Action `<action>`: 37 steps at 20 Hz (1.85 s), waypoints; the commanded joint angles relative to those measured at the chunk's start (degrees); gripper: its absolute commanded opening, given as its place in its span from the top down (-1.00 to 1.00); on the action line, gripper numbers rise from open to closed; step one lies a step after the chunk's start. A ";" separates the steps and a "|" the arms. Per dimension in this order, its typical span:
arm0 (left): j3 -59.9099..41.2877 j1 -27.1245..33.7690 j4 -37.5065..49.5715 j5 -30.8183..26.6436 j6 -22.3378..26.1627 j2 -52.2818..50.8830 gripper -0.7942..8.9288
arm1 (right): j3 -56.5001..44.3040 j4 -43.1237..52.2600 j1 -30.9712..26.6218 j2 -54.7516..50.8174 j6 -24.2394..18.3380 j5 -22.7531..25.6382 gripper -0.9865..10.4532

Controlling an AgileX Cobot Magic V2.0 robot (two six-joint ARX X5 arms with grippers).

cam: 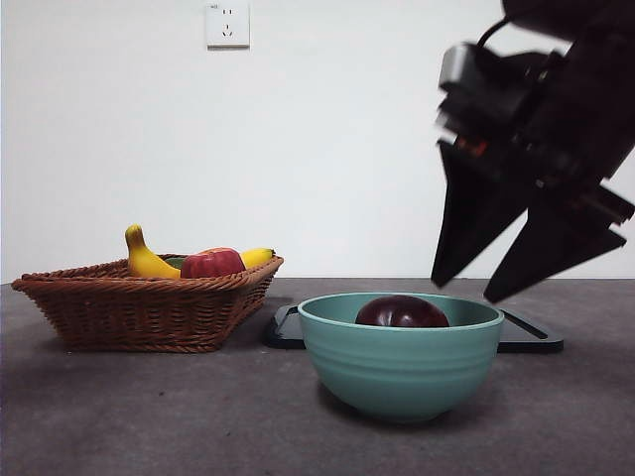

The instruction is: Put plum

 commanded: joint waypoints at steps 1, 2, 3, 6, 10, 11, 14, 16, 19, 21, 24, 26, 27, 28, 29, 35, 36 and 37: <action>0.42 -0.15 0.70 0.28 0.09 0.26 0.07 | 0.22 1.20 0.90 2.64 0.63 1.95 0.47; 0.42 -0.15 0.70 0.28 0.09 0.26 0.07 | 0.22 1.55 1.05 3.54 0.66 2.32 0.49; 0.42 -0.15 0.70 0.28 0.09 0.26 0.07 | 0.22 1.92 1.14 4.28 0.63 2.47 0.49; 0.42 -0.15 0.70 0.28 0.11 0.26 0.07 | 0.22 2.75 1.14 6.27 0.63 2.47 0.58; 0.42 -0.15 0.70 0.28 0.09 0.26 0.07 | 0.24 3.89 1.14 6.78 0.63 2.36 0.82; 0.42 -0.15 0.70 0.28 0.09 0.26 0.07 | 0.28 4.35 1.14 6.73 0.66 1.84 0.82; 0.42 -0.15 0.72 0.28 0.11 0.26 0.07 | 1.70 4.72 1.11 6.40 1.38 1.18 0.82; 0.42 -0.15 0.70 0.28 0.09 0.26 0.07 | 4.76 4.15 1.01 6.40 1.84 1.42 0.82; 0.42 -0.15 0.70 0.28 0.09 0.26 0.07 | 10.58 3.17 -0.15 7.21 1.75 4.37 0.82; 0.42 -0.15 0.70 0.28 0.09 0.26 0.07 | 15.65 1.75 -2.71 10.03 1.03 4.37 0.82; 0.42 -0.15 0.46 0.28 0.09 0.26 0.07 | 23.54 -1.51 -5.97 16.33 -1.05 4.37 0.82; 0.42 -0.15 0.24 0.28 0.09 0.26 0.07 | 27.19 -1.60 -7.67 20.33 -1.42 4.35 0.82; 0.42 -0.15 0.24 0.28 0.09 0.26 0.07 | 28.76 -1.55 -8.52 22.56 -1.99 4.35 0.82; 0.42 -0.15 0.24 0.28 0.09 0.26 0.07 | 30.10 -1.62 -9.42 24.70 -2.25 4.35 0.82; 0.42 -0.15 0.24 0.28 0.07 0.26 0.07 | 30.97 -1.44 -10.16 26.60 -2.25 4.35 0.82; 0.42 -0.15 0.26 0.28 0.09 0.26 0.07 | 31.45 0.50 -13.27 31.76 -2.49 4.17 0.82; 0.42 -0.15 0.26 0.28 0.09 0.26 0.07 | 31.45 0.50 -13.25 32.06 -2.58 4.15 0.82; 0.42 -0.15 0.28 0.28 0.07 0.26 0.07 | 31.45 0.59 -13.22 32.35 -2.64 4.13 0.82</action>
